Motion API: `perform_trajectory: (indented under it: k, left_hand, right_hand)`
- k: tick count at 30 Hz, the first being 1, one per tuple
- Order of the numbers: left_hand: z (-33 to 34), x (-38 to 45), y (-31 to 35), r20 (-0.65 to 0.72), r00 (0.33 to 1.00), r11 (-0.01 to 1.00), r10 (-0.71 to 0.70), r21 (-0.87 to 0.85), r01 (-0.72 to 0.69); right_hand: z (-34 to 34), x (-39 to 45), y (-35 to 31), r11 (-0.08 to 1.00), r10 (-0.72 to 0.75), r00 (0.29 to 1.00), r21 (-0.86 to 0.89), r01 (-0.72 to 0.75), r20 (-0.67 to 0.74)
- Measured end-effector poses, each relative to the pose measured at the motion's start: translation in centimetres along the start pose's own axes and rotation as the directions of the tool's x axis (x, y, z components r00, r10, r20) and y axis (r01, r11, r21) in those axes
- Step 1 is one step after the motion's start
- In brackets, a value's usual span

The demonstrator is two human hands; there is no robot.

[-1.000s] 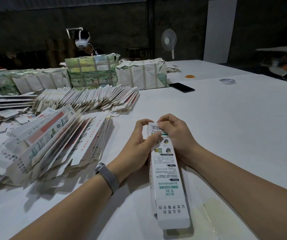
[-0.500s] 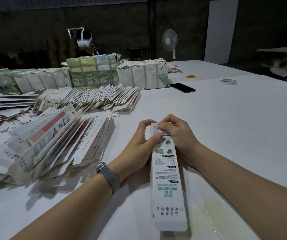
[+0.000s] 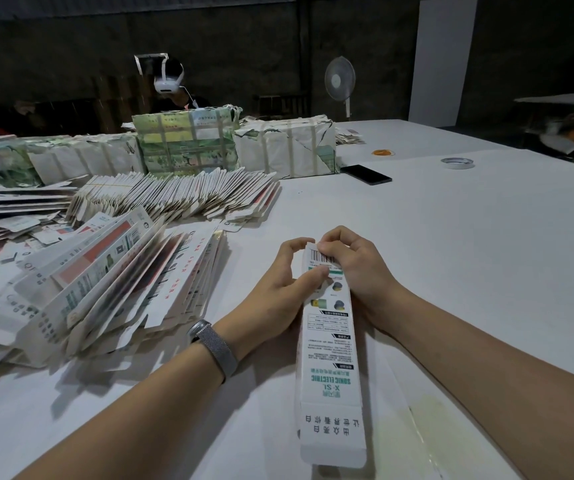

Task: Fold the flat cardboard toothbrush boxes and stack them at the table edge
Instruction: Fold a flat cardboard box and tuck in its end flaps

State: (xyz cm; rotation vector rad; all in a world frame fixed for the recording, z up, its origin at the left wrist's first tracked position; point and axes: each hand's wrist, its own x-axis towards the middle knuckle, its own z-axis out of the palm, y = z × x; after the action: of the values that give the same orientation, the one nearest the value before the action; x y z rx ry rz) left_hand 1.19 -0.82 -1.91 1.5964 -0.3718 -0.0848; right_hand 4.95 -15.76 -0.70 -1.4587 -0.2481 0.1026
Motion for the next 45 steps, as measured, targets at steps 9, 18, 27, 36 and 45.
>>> perform_trajectory:
  k: [9,18,27,36,45]
  left_hand:
    - [-0.19,-0.06,-0.02,0.046,0.999,0.999,0.000,0.043,-0.002]
    - [-0.09,0.08,-0.31,0.032,0.999,0.999,0.029,0.044,-0.031]
    - [-0.11,-0.19,-0.19,0.019,0.999,0.998,0.035,0.045,-0.036]
    - [-0.07,-0.28,0.06,0.022,0.998,0.996,0.059,0.071,-0.061]
    - [-0.20,-0.06,-0.19,0.034,0.999,0.998,0.033,0.048,-0.035]
  right_hand:
    - [-0.01,0.00,-0.13,0.999,-0.013,1.000,0.032,0.013,-0.002]
    - [-0.08,0.05,-0.17,0.998,-0.026,1.000,0.055,0.025,0.007]
    - [-0.28,0.53,0.04,0.999,-0.027,1.000,0.033,0.027,-0.001]
    - [-0.51,0.76,0.40,0.997,-0.068,0.997,0.039,0.066,0.034]
    - [-0.87,0.44,-0.27,0.998,-0.028,0.998,0.054,0.024,0.058]
